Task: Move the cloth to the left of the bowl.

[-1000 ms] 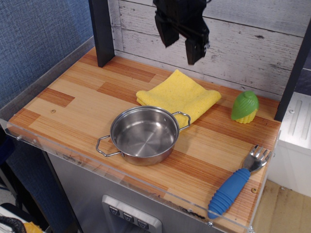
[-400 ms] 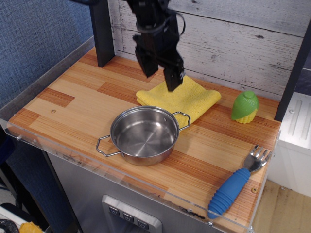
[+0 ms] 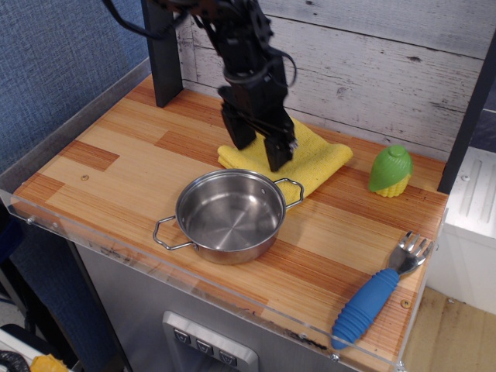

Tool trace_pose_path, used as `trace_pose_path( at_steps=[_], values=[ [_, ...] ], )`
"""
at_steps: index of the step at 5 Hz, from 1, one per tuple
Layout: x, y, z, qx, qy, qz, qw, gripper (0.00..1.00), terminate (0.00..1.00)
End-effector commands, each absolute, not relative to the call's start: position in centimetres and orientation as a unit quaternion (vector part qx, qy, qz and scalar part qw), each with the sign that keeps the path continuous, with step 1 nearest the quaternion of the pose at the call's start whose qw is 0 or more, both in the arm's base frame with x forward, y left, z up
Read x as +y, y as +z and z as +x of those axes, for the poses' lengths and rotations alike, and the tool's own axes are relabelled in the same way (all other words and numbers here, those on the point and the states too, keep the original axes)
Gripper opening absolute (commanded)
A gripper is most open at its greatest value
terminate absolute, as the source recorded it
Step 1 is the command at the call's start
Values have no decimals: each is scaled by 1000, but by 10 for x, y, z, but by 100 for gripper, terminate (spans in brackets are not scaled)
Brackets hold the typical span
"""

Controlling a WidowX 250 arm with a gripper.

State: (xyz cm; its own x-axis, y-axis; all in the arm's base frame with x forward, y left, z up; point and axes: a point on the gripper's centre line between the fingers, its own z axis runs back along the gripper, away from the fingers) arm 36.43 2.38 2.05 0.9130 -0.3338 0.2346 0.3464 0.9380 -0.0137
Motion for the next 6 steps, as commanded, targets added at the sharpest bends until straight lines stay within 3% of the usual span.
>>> trace_pose_path(
  at_steps=[1, 3, 6],
  values=[
    [8, 27, 376, -133, -188, -26, 973, 100, 0],
    [32, 26, 361, -126, -159, 0, 979, 100, 0],
    [87, 27, 352, -127, -86, 6, 988, 100, 0]
  ],
)
